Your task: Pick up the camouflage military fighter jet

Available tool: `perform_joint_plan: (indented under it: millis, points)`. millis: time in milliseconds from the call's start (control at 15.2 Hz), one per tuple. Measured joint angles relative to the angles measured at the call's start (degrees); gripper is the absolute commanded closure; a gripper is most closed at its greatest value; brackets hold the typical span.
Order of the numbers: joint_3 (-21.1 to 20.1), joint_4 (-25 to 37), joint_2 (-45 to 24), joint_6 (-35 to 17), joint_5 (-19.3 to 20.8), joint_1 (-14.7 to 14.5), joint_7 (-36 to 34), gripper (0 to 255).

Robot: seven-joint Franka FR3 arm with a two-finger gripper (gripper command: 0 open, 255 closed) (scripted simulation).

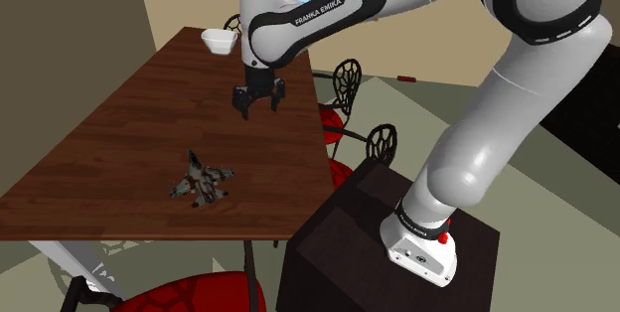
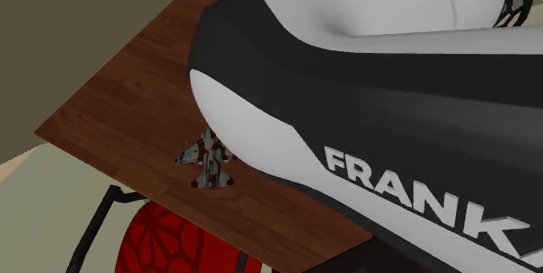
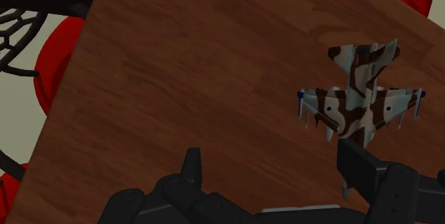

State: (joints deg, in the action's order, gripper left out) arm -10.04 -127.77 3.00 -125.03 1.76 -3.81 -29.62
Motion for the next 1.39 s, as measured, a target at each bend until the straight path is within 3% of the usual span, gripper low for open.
perform_joint_plan:
  millis: [924,1386]
  points:
    - [-0.9,24.1,-30.9,-5.3,5.6,-5.2,-10.7,0]
    - [0.0,43.7,-47.3,-1.6,6.7,-8.9,-13.3,0]
